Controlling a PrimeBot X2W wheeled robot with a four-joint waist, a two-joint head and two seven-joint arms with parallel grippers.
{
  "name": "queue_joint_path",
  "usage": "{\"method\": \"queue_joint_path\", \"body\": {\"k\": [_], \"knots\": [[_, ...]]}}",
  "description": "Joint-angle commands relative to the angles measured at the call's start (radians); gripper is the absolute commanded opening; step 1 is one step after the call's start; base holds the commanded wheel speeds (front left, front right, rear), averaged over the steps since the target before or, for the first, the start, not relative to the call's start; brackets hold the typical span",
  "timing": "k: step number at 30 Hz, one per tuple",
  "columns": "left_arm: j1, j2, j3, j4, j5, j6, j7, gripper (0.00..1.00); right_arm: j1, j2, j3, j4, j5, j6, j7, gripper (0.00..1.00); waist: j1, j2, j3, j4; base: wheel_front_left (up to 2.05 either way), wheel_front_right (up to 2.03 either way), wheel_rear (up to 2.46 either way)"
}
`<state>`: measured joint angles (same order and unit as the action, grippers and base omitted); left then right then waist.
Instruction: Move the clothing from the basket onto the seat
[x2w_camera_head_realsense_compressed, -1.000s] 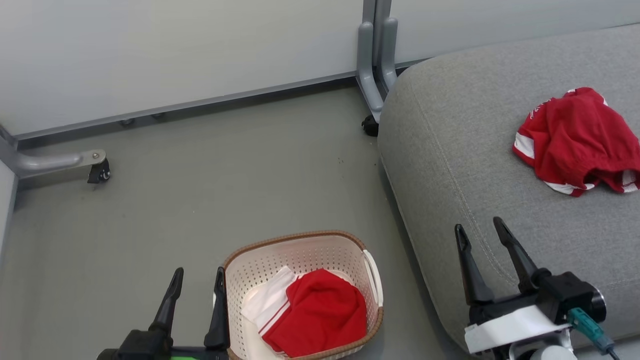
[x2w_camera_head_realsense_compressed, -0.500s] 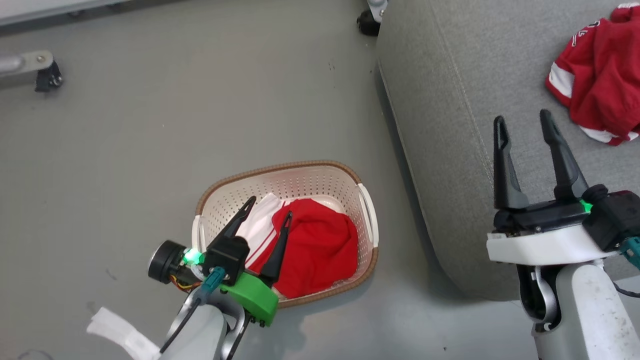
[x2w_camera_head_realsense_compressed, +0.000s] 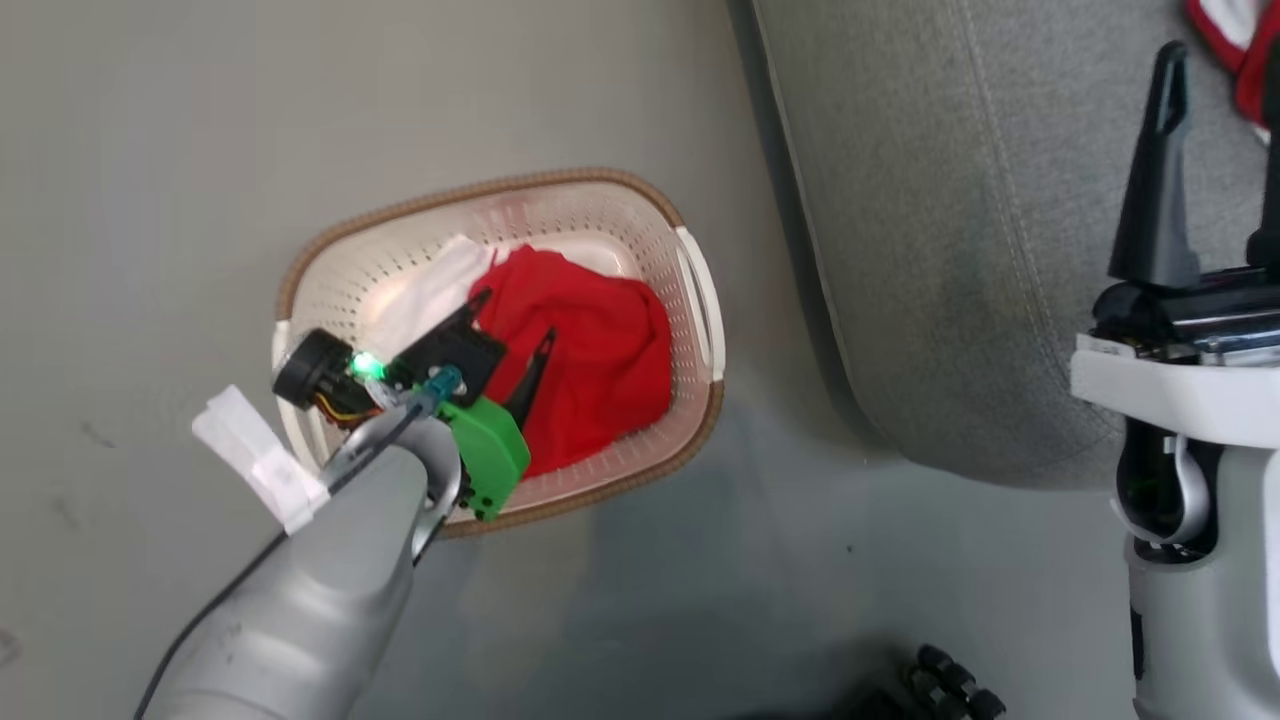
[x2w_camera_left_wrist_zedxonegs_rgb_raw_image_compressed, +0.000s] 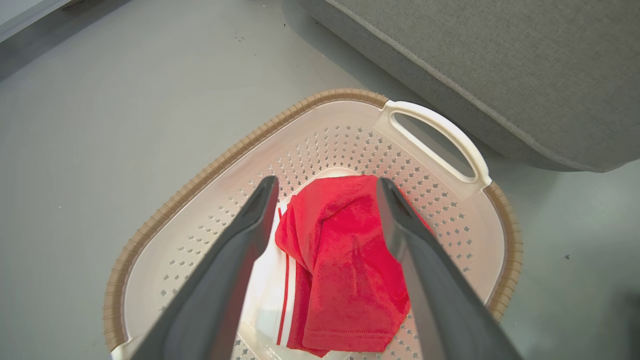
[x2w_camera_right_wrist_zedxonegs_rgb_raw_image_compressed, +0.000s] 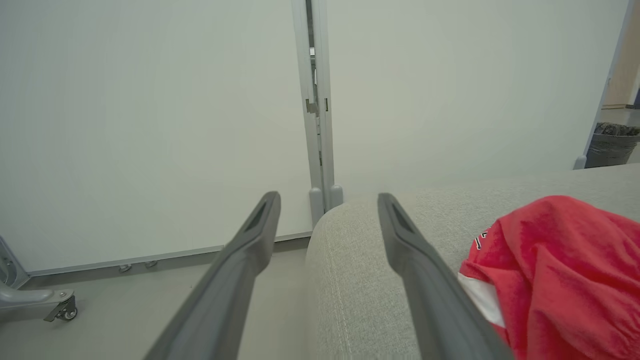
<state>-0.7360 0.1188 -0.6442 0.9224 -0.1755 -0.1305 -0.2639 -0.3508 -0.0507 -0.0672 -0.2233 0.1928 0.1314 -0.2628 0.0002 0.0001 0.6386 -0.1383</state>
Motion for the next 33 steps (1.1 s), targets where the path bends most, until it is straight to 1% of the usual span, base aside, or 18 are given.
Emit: {"method": "queue_joint_path", "body": {"k": [1, 3, 6, 9, 11, 17, 21, 23, 26, 27, 28, 29, 33], "knots": [[-0.049, 0.006, -0.006, 0.039, -0.001, 0.0, -0.001, 1.0, -0.018, 0.0, -0.009, -0.012, 0.021, -0.001, -0.003, 1.0, -0.0002, -0.0001, 0.152, -0.073, 0.0, 0.0, 0.0], [-0.092, 0.003, -0.028, 0.114, 0.02, 0.0, 0.001, 1.0, -0.026, 0.001, -0.009, -0.024, 0.042, -0.001, -0.003, 1.0, -0.0002, -0.0001, 0.177, -0.088, 0.0, 0.0, 0.0], [-0.157, -0.004, -0.052, 0.207, 0.045, 0.014, 0.016, 1.0, -0.034, 0.0, 0.008, -0.04, 0.066, -0.001, -0.003, 1.0, -0.0002, -0.0001, 0.216, -0.11, 0.0, 0.0, 0.0], [-0.21, 0.001, -0.065, 0.266, 0.062, 0.033, 0.022, 1.0, -0.043, 0.0, 0.007, -0.054, 0.139, -0.001, -0.003, 1.0, -0.0002, -0.0001, 0.255, -0.13, 0.0, 0.0, 0.0], [-0.24, 0.009, -0.071, 0.294, 0.069, 0.044, 0.028, 1.0, -0.058, 0.001, 0.015, -0.073, 0.166, -0.001, -0.003, 1.0, -0.0002, -0.0001, 0.281, -0.144, 0.0, 0.0, 0.0], [-0.304, 0.041, -0.087, 0.336, 0.085, 0.058, 0.055, 1.0, -0.088, 0.001, 0.038, -0.125, 0.186, -0.001, -0.003, 1.0, -0.0002, -0.0001, 0.34, -0.175, 0.0, 0.0, 0.0], [-0.329, 0.061, -0.093, 0.347, 0.087, 0.074, 0.049, 1.0, -0.099, 0.001, 0.055, -0.147, 0.174, -0.001, -0.003, 1.0, -0.0002, -0.0001, 0.365, -0.195, 0.0, 0.0, 0.0], [-0.333, 0.069, -0.094, 0.351, 0.084, 0.081, 0.045, 1.0, -0.103, 0.0, 0.052, -0.15, 0.191, -0.001, -0.003, 1.0, -0.0002, -0.0001, 0.373, -0.204, 0.0, 0.0, 0.0], [-0.342, 0.077, -0.101, 0.356, 0.085, 0.084, 0.043, 1.0, -0.107, 0.001, 0.055, -0.154, 0.192, -0.001, -0.003, 1.0, -0.0002, -0.0001, 0.383, -0.213, 0.0, 0.0, 0.0], [-0.348, 0.076, -0.105, 0.356, 0.088, 0.087, 0.036, 0.49, -0.108, 0.001, 0.055, -0.155, 0.19, -0.001, -0.003, 1.0, -0.0002, -0.0001, 0.387, -0.214, 0.0, 0.0, 0.0], [-0.351, 0.076, -0.108, 0.356, 0.09, 0.087, 0.032, 0.23, -0.108, 0.001, 0.055, -0.156, 0.187, -0.001, -0.003, 1.0, -0.0002, -0.0001, 0.389, -0.214, 0.0, 0.0, 0.0], [-0.353, 0.074, -0.113, 0.354, 0.093, 0.084, 0.025, 0.0, -0.109, 0.001, 0.058, -0.157, 0.18, -0.001, -0.003, 1.0, -0.0002, -0.0001, 0.391, -0.213, 0.0, 0.0, 0.0], [-0.35, 0.059, -0.112, 0.331, 0.079, 0.091, 0.004, 0.0, -0.109, 0.0, 0.065, -0.156, 0.151, -0.001, -0.003, 1.0, -0.0002, -0.0001, 0.381, -0.193, 0.0, 0.0, 0.0]]}}
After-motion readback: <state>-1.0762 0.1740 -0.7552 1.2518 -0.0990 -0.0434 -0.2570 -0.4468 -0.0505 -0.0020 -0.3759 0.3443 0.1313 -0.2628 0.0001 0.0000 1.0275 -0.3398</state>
